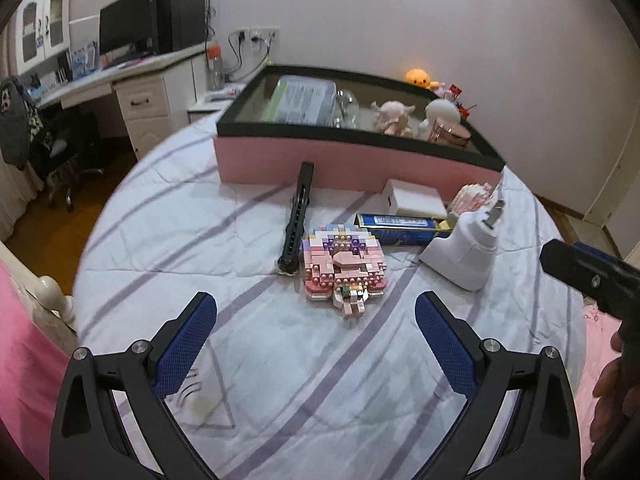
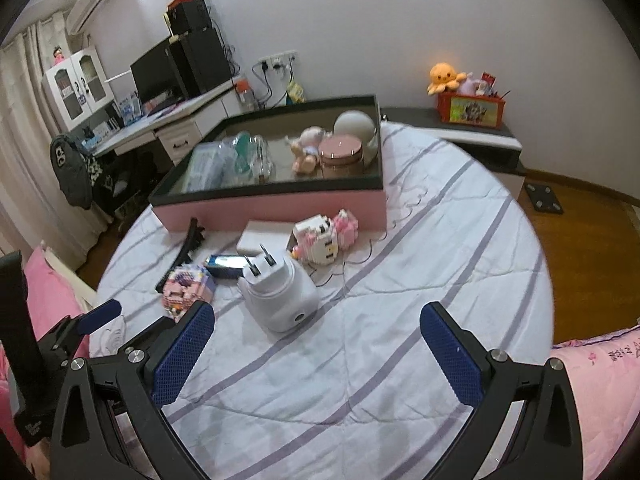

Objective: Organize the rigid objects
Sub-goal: 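Move the left tool toward the pink block figure while the right tool approaches the white plug, then grasp the pink block figure with the left tool while the right tool grasps the white plug adapter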

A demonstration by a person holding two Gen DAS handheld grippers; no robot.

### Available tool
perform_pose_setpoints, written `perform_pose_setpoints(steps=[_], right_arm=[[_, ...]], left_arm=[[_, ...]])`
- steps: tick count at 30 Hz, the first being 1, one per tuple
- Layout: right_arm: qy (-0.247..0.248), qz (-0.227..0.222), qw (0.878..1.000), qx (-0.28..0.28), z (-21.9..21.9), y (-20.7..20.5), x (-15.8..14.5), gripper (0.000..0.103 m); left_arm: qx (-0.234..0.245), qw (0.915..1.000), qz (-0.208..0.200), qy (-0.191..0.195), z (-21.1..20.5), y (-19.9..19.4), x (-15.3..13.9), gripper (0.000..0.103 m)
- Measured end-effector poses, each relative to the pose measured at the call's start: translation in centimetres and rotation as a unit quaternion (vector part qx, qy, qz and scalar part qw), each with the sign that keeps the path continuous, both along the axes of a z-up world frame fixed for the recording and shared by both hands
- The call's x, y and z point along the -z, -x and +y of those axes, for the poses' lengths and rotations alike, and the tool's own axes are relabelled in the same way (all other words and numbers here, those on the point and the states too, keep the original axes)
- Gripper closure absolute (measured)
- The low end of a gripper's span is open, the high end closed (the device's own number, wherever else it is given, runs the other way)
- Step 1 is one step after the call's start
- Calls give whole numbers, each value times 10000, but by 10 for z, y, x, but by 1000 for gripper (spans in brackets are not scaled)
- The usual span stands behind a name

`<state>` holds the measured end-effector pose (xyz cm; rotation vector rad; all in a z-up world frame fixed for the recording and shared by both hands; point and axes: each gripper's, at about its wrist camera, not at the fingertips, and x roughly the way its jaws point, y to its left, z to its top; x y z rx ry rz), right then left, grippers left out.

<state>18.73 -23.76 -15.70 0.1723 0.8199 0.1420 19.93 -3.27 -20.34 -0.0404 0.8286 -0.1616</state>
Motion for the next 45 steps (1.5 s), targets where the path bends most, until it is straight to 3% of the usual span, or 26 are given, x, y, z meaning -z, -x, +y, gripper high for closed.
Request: perform_pose_setpoints(steps=[8, 10, 12, 13, 25, 27, 33, 35, 39, 42, 45], right_arm=[[-56, 239, 9997, -85, 3, -19, 20, 0], [-44, 270, 9996, -101, 4, -22, 23, 0], [-39, 309, 9994, -137, 5, -26, 26, 0], [-34, 317, 9994, -165, 6, -27, 27, 0], [35, 418, 9981, -456, 24, -37, 40, 0], [24, 426, 9981, -452, 25, -37, 41, 0], [37, 419, 9982, -418, 22, -37, 41, 0], [43, 432, 9983, -394, 20, -38, 42, 0], [39, 457, 9982, -392, 19, -40, 43, 0], [41, 450, 9982, -397, 19, -39, 43, 0], [42, 465, 9982, -384, 19, -39, 44, 0]], left_arm=[[14, 9991, 330, 267, -9, -30, 20, 5], [5, 9989, 351, 318, -9, -36, 22, 11], [-30, 9986, 342, 408, -3, -40, 20, 31], [-27, 9982, 359, 479, 0, -42, 19, 32], [59, 9981, 357, 494, 20, -28, 18, 29], [66, 9978, 351, 558, 19, -28, 17, 24], [180, 9961, 375, 773, 18, -12, 14, 25], [198, 9956, 374, 842, 19, -11, 16, 28], [303, 9940, 418, 961, 19, -23, 18, 43], [363, 9920, 434, 1128, 23, -30, 17, 48], [420, 9924, 411, 1079, 22, -36, 18, 46]])
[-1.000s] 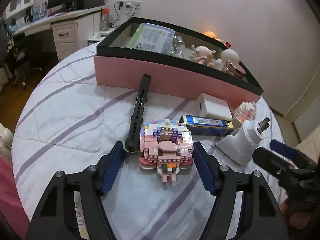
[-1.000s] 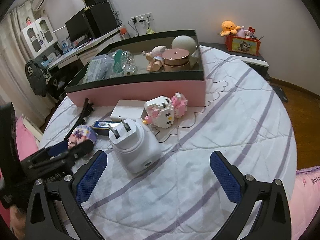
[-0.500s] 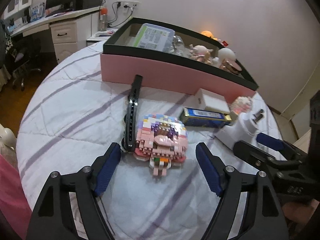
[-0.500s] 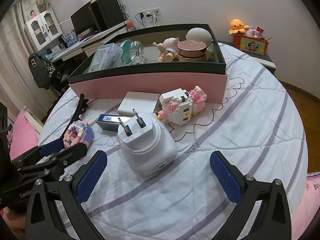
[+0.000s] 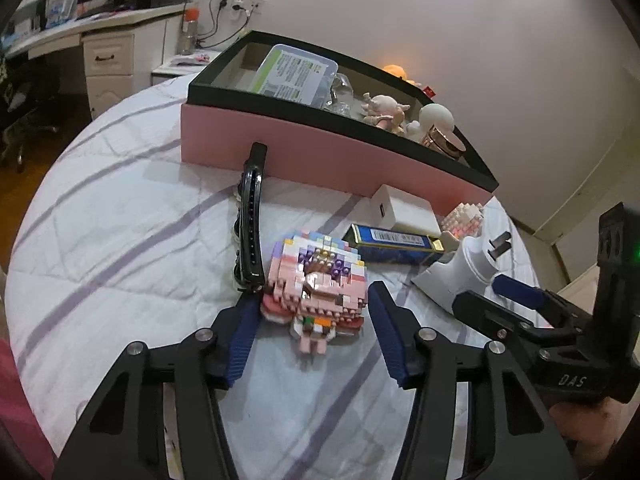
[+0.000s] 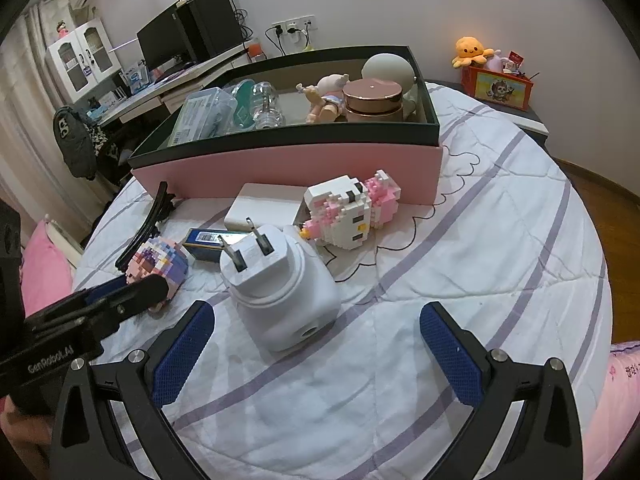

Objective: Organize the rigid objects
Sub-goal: 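Grasp the pink block figure with the left tool while the right tool grasps the white plug adapter, then carry the block figure and plug into the pink box and open both tools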

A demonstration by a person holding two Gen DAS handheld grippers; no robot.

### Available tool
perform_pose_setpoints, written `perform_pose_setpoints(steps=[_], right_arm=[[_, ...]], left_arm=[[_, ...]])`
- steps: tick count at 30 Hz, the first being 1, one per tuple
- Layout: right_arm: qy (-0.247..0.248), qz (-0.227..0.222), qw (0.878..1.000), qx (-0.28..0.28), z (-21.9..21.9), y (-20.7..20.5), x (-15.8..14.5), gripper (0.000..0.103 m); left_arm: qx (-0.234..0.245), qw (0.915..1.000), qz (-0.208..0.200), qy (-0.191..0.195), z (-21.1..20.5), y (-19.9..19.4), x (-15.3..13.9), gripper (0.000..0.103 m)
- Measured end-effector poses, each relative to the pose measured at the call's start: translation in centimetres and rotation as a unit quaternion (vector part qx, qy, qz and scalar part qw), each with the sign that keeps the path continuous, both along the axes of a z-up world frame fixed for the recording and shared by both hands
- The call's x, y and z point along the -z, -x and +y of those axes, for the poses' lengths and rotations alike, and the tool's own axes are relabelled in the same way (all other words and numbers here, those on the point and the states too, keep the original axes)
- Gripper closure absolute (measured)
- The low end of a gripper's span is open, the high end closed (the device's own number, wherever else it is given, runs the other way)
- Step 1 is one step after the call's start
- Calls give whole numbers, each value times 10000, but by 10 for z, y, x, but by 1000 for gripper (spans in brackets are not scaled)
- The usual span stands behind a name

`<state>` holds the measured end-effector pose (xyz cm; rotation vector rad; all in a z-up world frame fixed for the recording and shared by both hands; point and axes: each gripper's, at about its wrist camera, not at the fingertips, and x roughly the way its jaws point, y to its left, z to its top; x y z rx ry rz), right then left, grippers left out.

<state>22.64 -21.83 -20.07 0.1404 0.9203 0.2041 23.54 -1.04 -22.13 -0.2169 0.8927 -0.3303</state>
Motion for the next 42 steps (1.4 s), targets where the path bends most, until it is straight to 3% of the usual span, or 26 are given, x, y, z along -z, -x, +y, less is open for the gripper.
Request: perform_pose_setpoints(steps=[6, 11, 14, 15, 16, 26, 42], right_arm=[[10, -4, 10000, -3, 0, -1, 1, 0], [82, -46, 9999, -91, 8, -6, 5, 4], [299, -147, 9993, -147, 15, -7, 7, 26], [259, -175, 9993, -186, 15, -6, 6, 44], [196, -165, 9995, -205, 14, -6, 4, 46], [-60, -305, 9991, -273, 10, 12, -12, 49], [-267, -717, 9962, -408, 11, 29, -52, 49]], left_arm=[[-6, 9984, -145, -550, -13, -12, 1, 42], [39, 9960, -215, -868, -24, -14, 2, 49], [21, 9971, -204, -729, -17, -14, 2, 50], [15, 9974, -206, -697, -15, -11, 2, 50], [0, 9976, -210, -660, -14, -9, 1, 50], [-3, 9977, -304, -607, -5, 15, -10, 50], [34, 9942, -877, -624, -5, 35, -60, 50]])
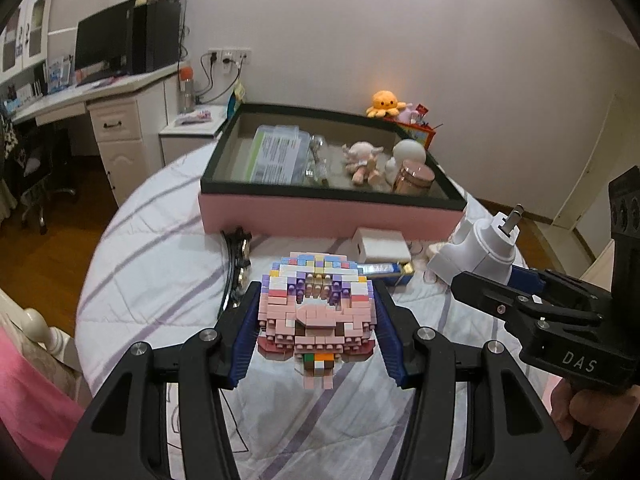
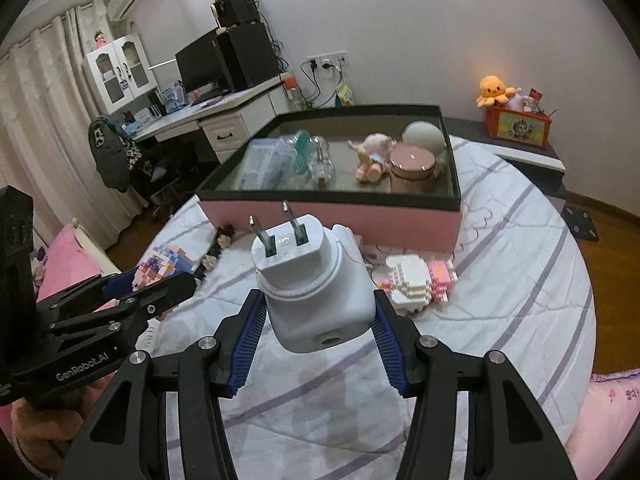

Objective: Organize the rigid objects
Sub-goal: 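Carry the block figure and plug into the pink box and open both tools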

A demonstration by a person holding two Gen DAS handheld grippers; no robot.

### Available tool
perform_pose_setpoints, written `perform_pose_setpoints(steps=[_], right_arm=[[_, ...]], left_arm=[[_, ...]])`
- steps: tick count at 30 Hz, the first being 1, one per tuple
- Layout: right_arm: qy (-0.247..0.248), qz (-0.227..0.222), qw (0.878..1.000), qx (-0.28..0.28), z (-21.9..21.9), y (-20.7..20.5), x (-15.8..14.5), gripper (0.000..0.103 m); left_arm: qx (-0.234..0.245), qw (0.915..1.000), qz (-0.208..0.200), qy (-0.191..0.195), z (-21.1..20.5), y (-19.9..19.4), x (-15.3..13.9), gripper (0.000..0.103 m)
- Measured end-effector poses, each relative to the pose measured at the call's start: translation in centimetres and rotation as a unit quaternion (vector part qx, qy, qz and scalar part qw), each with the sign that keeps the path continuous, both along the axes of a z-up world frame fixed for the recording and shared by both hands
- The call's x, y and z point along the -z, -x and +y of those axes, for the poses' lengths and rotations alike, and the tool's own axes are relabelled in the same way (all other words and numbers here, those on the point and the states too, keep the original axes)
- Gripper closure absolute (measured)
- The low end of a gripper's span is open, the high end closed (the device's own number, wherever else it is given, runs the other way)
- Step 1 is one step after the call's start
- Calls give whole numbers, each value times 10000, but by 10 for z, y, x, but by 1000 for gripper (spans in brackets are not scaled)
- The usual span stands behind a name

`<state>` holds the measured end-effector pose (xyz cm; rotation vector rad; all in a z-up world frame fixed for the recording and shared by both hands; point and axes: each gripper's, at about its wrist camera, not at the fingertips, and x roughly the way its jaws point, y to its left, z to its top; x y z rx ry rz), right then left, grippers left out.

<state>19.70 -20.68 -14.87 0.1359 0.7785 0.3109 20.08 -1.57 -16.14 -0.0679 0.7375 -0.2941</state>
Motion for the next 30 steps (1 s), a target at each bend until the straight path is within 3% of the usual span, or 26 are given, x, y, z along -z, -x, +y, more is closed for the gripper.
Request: perform_pose_setpoints(steps=[7, 15, 23, 30], right_arm=[[82, -366, 9993, -48, 1, -17, -32, 49], [176, -650, 9977, 34, -5, -75, -64, 49], [302, -423, 9985, 198, -14, -145, -52, 49], [460, -111, 9985, 279, -20, -185, -30, 48]], left_arm=[[2, 9990, -444, -39, -1, -18, -36, 50], [41, 9964, -844, -15, -9, -85, -75, 50], [139, 9981, -589, -128, -33, -165, -60, 50], [190, 9991, -336, -199, -48, -205, -33, 50]])
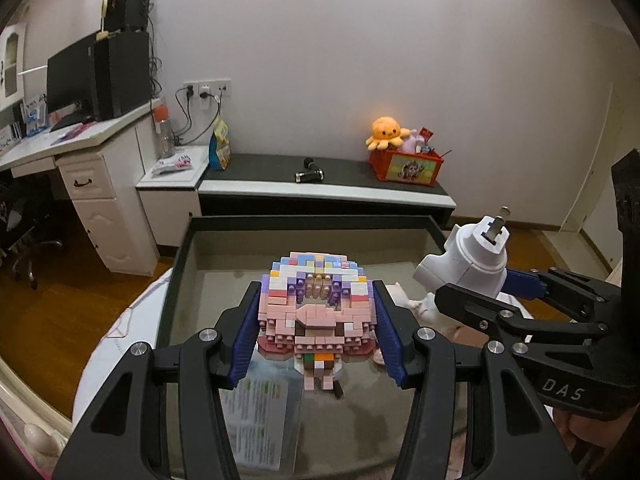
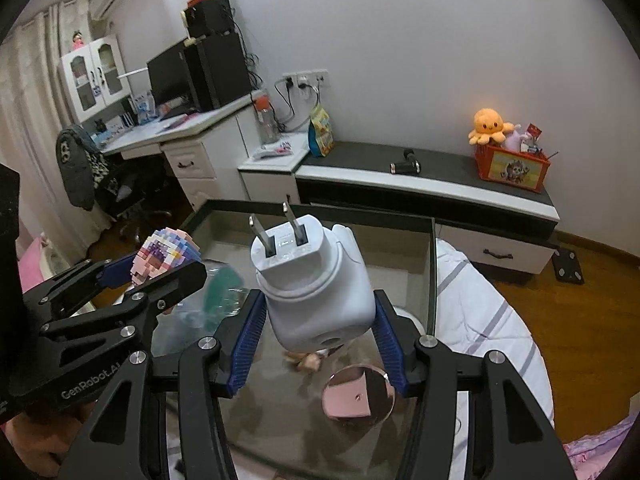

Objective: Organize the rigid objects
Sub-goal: 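Carry the block figure and plug into the pink box and open both tools, then withdraw both tools from the pink box back over the bed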

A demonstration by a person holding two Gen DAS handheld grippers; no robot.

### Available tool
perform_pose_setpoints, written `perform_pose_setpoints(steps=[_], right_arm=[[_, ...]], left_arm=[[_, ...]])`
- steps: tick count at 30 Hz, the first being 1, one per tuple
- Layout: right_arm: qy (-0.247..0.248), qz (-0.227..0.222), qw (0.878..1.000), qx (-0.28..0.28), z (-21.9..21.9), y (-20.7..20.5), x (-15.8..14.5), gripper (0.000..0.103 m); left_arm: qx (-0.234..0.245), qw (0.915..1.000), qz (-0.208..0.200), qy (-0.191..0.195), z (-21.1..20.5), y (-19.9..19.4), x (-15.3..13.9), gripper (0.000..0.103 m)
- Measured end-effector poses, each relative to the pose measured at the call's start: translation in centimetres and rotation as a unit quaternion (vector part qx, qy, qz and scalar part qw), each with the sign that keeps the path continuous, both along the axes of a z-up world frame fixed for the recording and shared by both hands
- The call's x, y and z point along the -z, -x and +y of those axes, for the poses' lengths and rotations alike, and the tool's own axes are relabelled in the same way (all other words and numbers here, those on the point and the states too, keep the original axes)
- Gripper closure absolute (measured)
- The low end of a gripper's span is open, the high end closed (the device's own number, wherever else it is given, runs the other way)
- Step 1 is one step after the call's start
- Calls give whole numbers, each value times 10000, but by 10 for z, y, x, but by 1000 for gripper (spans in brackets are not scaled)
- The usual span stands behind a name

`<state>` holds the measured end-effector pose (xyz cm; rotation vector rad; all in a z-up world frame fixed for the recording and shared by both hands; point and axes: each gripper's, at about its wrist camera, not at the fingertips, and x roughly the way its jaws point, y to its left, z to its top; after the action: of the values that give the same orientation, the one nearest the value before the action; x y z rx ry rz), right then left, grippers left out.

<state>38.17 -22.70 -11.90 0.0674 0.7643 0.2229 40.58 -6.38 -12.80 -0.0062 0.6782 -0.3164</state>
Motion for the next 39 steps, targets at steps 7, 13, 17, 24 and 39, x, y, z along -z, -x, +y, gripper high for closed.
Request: perform_pose_setpoints(steps=[7, 13, 17, 24, 39], right_arm=[[161, 165, 9997, -44, 1, -17, 15, 48], [405, 58, 9992, 4, 5, -11, 11, 19], [270, -19, 9995, 133, -2, -1, 2, 10], [-14, -287, 9990, 332, -7, 33, -14, 0], [-415, -889, 9930, 665, -6, 144, -59, 0]], left_arm=[[-34, 9998, 130, -174, -9, -18, 13, 49], [-326, 9992, -9, -212, 7, -13, 8, 27], [-463, 9987, -173, -91, 23, 2, -3, 7], [-513, 9971, -561, -17, 37, 51, -31, 0], [-692, 9924, -1011, -110, 48, 168, -70, 0]])
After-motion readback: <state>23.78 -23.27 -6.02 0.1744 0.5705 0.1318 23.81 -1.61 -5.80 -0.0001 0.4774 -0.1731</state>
